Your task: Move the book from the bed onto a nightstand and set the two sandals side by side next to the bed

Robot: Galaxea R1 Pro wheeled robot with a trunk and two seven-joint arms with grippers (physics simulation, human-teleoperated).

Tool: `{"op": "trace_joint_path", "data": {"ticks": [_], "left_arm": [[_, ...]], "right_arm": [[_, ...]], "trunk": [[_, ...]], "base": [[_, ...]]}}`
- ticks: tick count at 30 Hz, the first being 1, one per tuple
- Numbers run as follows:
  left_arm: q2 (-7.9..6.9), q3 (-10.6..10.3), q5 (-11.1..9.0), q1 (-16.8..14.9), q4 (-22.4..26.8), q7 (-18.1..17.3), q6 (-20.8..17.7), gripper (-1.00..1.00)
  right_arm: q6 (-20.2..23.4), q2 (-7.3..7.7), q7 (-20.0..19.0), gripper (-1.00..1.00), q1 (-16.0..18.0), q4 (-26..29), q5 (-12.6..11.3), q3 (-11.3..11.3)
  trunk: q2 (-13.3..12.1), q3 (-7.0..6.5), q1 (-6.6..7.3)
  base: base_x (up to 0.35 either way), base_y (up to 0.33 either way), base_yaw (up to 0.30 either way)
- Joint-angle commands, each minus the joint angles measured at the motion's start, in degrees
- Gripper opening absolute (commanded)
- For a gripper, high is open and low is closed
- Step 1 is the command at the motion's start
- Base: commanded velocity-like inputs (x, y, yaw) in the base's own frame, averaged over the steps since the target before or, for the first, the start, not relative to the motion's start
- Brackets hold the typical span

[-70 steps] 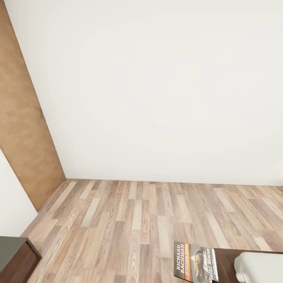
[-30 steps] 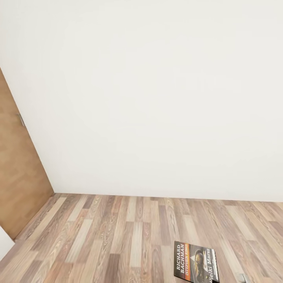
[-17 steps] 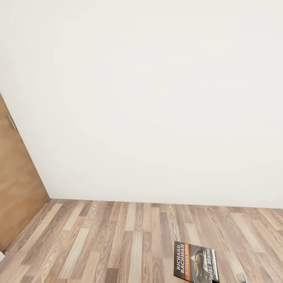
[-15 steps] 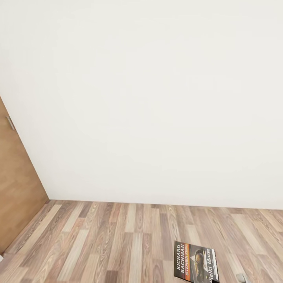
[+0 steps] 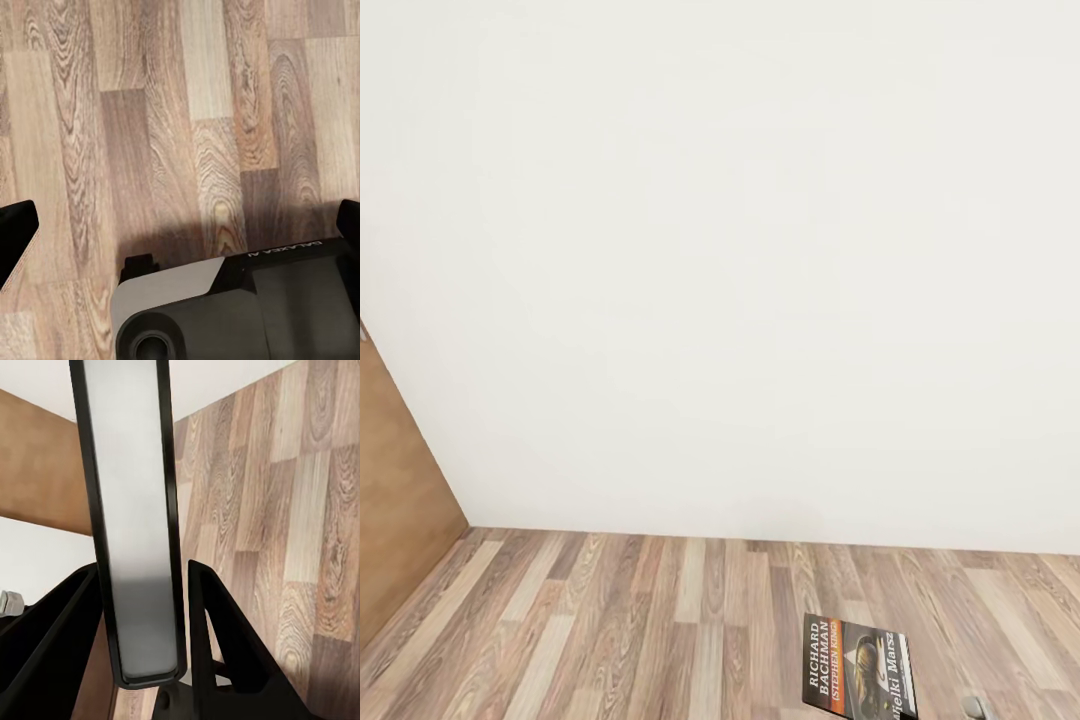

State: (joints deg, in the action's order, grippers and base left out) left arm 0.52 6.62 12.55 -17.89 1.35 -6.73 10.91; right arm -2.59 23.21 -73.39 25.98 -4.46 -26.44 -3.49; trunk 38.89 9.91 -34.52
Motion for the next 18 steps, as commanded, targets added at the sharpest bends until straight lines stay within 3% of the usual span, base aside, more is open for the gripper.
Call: {"op": "trace_joint_path", "data": {"ticks": [1,18], "left_arm": [[0.00,0.5,0.5,0.0,0.0,-0.1,0.2,1.00],[0.01,0.5,0.5,0.0,0.0,-0.1,0.2,1.00]], "right_arm": [[-0.3,-0.01,-0.2,-1.00,0.1,-0.2,-0.4,-0.1],[-0.3,-0.01,-0.2,-1.00,0.1,-0.2,-0.4,-0.1]], "trunk": [[0.1,0.09,-0.05],[0.1,0.09,-0.05]], "base": [[0.329,0.000,0.000],[0.329,0.000,0.000]]}}
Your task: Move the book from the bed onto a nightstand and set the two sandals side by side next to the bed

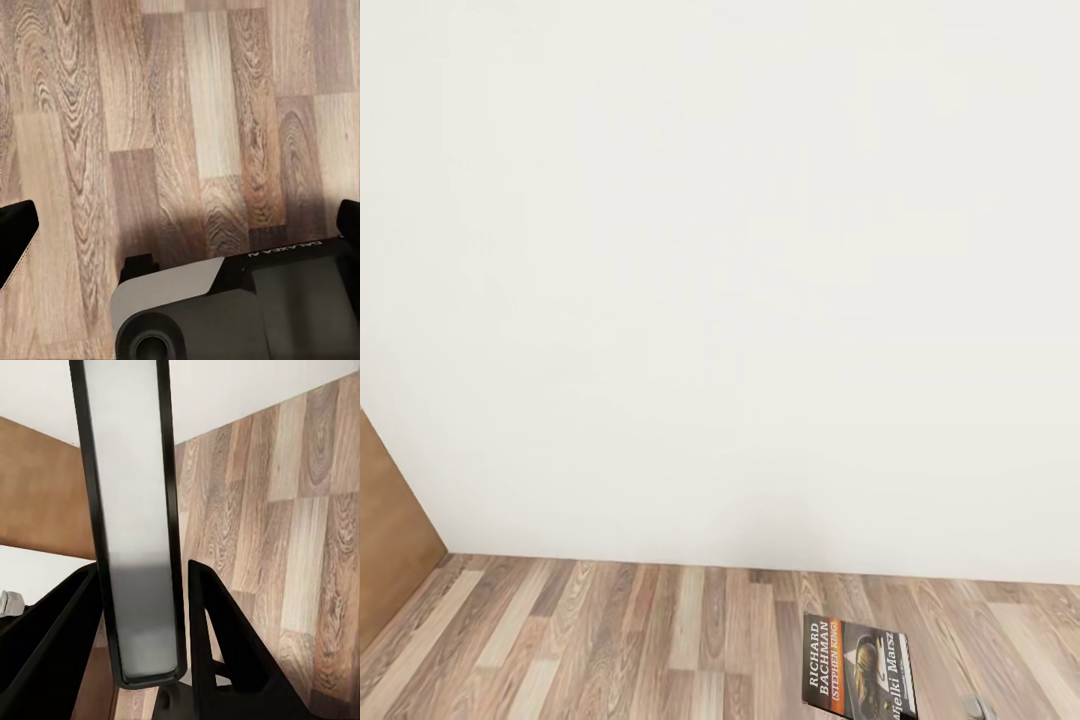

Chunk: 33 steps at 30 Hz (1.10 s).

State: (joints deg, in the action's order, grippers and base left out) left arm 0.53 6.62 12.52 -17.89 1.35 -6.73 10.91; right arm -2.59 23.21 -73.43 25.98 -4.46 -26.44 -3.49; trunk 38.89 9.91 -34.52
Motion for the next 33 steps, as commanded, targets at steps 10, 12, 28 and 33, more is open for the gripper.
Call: {"op": "trace_joint_path", "data": {"ticks": [10,12,28,33], "left_arm": [[0.00,0.5,0.5,0.0,0.0,-0.1,0.2,1.00],[0.00,0.5,0.6,0.0,0.0,-0.1,0.2,1.00],[0.00,0.5,0.5,0.0,0.0,-0.1,0.2,1.00],[0.00,0.5,0.5,0.0,0.0,-0.1,0.2,1.00]], "right_arm": [[-0.3,-0.01,-0.3,-1.00,0.1,-0.2,-0.4,-0.1],[-0.2,-0.01,-0.3,-1.00,0.1,-0.2,-0.4,-0.1],[-0.2,-0.01,-0.3,-1.00,0.1,-0.2,-0.4,-0.1],[-0.2,-0.01,-0.3,-1.00,0.1,-0.2,-0.4,-0.1]], "trunk": [[0.1,0.09,-0.05],[0.1,0.09,-0.05],[0.1,0.09,-0.05],[0.1,0.09,-0.05]], "base": [[0.329,0.000,-0.003],[0.329,0.000,-0.066],[0.173,0.000,-0.132],[0.003,0.000,-0.188]]}}
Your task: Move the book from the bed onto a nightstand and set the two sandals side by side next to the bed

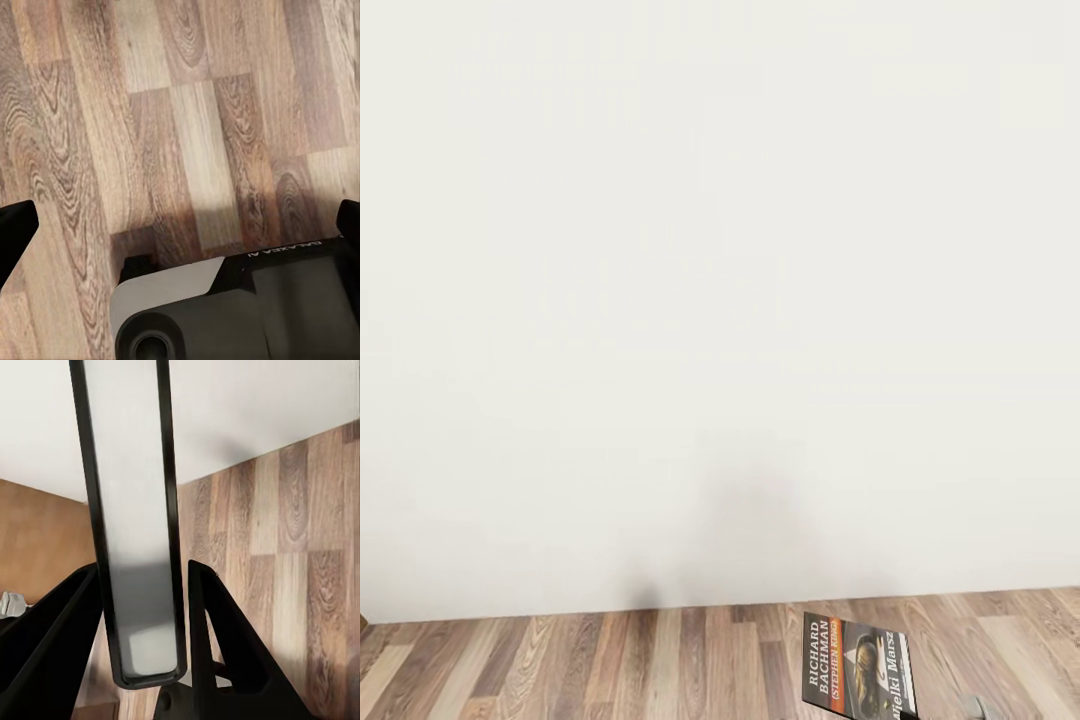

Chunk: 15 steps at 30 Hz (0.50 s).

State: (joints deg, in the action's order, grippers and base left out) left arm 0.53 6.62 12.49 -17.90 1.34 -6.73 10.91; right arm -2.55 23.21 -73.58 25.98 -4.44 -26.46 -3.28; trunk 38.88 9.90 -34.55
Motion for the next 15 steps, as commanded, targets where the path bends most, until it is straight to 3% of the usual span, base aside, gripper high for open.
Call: {"op": "trace_joint_path", "data": {"ticks": [1,15], "left_arm": [[-0.01,0.5,0.5,0.0,0.0,-0.1,0.2,1.00],[-0.01,0.5,0.5,0.0,0.0,-0.1,0.2,1.00]], "right_arm": [[-0.3,-0.01,-0.2,-1.00,0.1,-0.2,-0.3,-0.3],[-0.3,-0.01,-0.2,-1.00,0.1,-0.2,-0.3,-0.3]], "trunk": [[0.1,0.09,-0.02],[0.1,0.09,-0.02]], "base": [[0.001,0.000,-0.230],[0.000,0.000,-0.244]]}}
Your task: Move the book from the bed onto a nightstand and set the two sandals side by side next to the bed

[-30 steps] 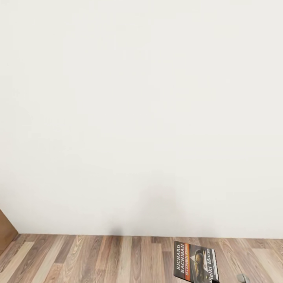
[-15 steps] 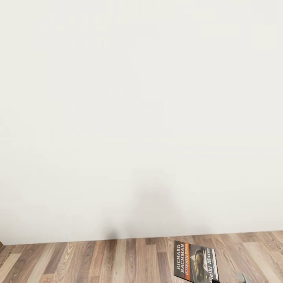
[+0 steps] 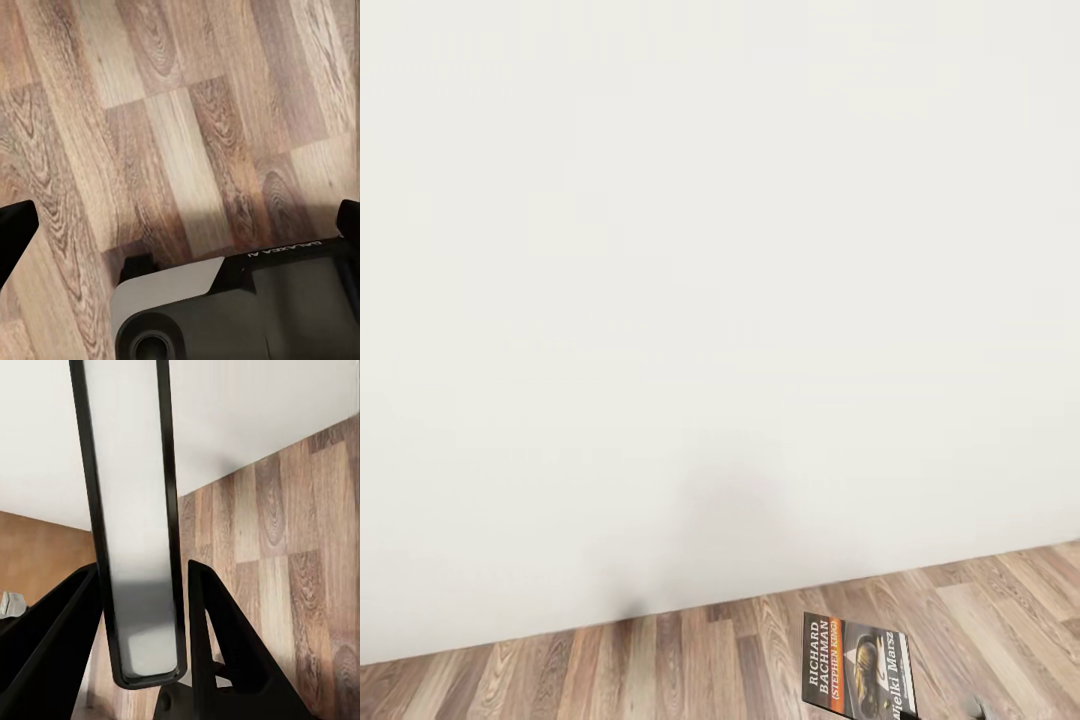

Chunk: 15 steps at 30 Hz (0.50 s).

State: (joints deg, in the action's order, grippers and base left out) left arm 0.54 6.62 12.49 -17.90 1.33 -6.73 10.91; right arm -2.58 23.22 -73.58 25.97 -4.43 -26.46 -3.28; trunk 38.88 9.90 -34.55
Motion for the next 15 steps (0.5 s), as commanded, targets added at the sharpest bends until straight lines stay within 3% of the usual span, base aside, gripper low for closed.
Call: {"op": "trace_joint_path", "data": {"ticks": [1,5,15], "left_arm": [[-0.01,0.5,0.5,0.0,0.0,-0.1,0.2,1.00],[-0.01,0.5,0.5,0.0,0.0,-0.1,0.2,1.00],[-0.01,0.5,0.5,0.0,0.0,-0.1,0.2,1.00]], "right_arm": [[-0.3,-0.01,-0.2,-1.00,0.1,-0.2,-0.3,-0.3],[-0.2,-0.01,-0.2,-1.00,0.1,-0.2,-0.3,-0.3],[-0.3,-0.01,-0.2,-1.00,0.1,-0.2,-0.3,-0.3]], "trunk": [[0.1,0.09,-0.02],[0.1,0.09,-0.02],[0.1,0.09,-0.02]], "base": [[0.000,0.000,-0.245],[0.160,0.000,-0.245],[0.311,0.000,-0.245]]}}
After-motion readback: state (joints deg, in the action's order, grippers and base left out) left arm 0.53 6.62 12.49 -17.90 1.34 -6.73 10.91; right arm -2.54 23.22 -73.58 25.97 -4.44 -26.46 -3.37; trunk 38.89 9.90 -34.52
